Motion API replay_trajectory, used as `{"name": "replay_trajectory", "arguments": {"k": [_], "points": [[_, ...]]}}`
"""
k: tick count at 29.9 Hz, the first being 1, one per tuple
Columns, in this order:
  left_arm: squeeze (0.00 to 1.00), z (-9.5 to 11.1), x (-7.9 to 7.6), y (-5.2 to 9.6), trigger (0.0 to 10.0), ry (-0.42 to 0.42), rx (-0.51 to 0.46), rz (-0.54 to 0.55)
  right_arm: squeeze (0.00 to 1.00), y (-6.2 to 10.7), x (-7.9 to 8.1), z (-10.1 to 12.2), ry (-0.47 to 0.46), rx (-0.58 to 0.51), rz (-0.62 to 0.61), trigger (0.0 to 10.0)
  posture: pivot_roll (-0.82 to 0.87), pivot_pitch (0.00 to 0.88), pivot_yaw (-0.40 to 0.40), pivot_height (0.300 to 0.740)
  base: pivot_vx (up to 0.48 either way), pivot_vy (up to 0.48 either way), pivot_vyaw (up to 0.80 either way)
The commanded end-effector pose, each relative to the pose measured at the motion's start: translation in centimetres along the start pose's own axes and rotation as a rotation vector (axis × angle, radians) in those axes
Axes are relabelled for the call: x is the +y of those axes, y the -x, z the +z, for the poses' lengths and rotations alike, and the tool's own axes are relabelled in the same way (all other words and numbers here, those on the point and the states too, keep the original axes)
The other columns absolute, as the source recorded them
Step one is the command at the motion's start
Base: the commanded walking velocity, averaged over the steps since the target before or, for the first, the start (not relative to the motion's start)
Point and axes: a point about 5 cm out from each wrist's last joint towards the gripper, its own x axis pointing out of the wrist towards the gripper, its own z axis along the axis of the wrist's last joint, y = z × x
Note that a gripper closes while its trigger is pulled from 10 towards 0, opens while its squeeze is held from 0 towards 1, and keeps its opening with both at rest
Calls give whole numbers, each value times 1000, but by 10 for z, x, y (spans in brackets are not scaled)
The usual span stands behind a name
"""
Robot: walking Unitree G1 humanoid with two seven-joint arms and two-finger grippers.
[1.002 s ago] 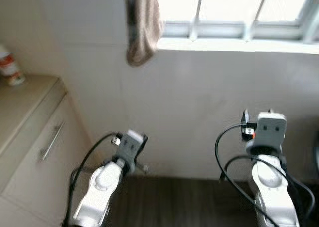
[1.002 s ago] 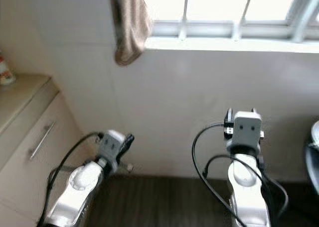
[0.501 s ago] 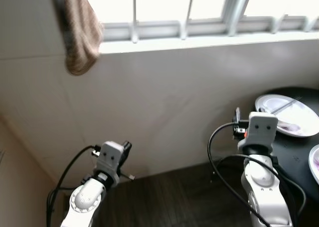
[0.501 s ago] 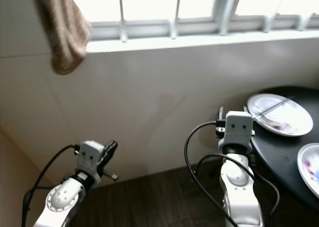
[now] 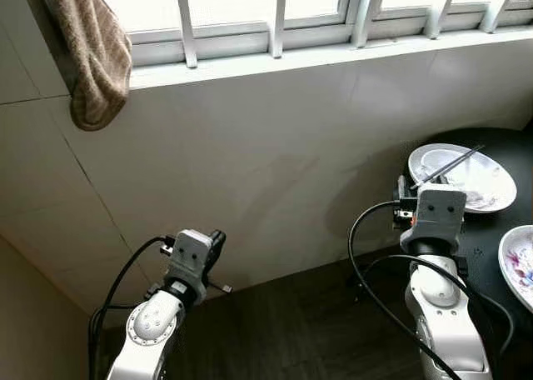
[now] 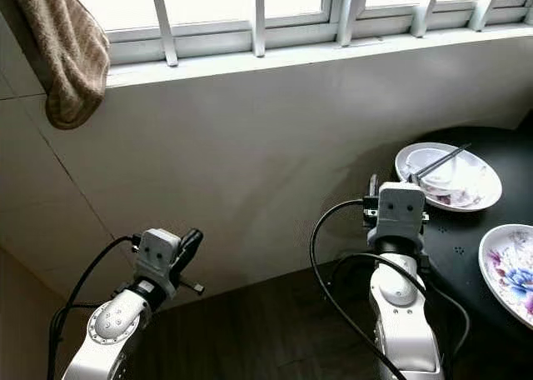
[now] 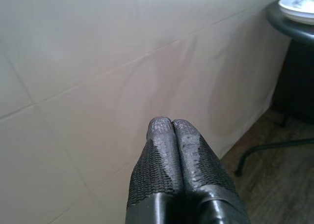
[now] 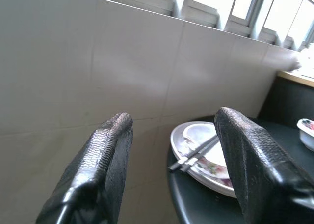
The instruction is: Kitchen organization
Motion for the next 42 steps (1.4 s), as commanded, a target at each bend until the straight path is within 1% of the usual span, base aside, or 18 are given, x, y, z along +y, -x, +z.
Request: {"name": "replay_trajectory", "arguments": {"k": [1, 5, 10, 26, 32, 36, 42], "points": [[0, 0, -2, -1, 10000, 4, -5, -10, 0, -1, -2, -1, 2, 4, -12, 10000, 112, 0, -28, 740, 0, 0, 0], [0, 1, -3, -1, 10000, 2, -6, -15, 0, -2, -2, -1, -21, 16, -20, 10000, 112, 0, -28, 740, 0, 0, 0], [0, 2, -3, -2, 10000, 3, -8, -17, 0, -2, -4, -4, -36, 37, -32, 10000, 112, 0, -28, 740, 0, 0, -800], [0, 5, -2, -2, 10000, 1, -12, -27, 0, -3, -2, -4, -38, 42, -36, 10000, 112, 0, -23, 740, 0, 0, -800], [0, 6, -3, -2, 10000, 0, -11, -32, 0, -3, -3, -4, -23, 39, -39, 10000, 112, 0, -22, 740, 0, 0, -800], [0, 7, -3, -3, 10000, 0, -11, -35, 0, -4, -2, -4, -2, 36, -36, 10000, 111, 0, -23, 740, 0, -72, 0], [0, 7, -4, -3, 10000, 1, -11, -39, 0, -4, 1, -5, 4, 40, -24, 10000, 112, 0, -23, 740, 0, -480, 0]]}}
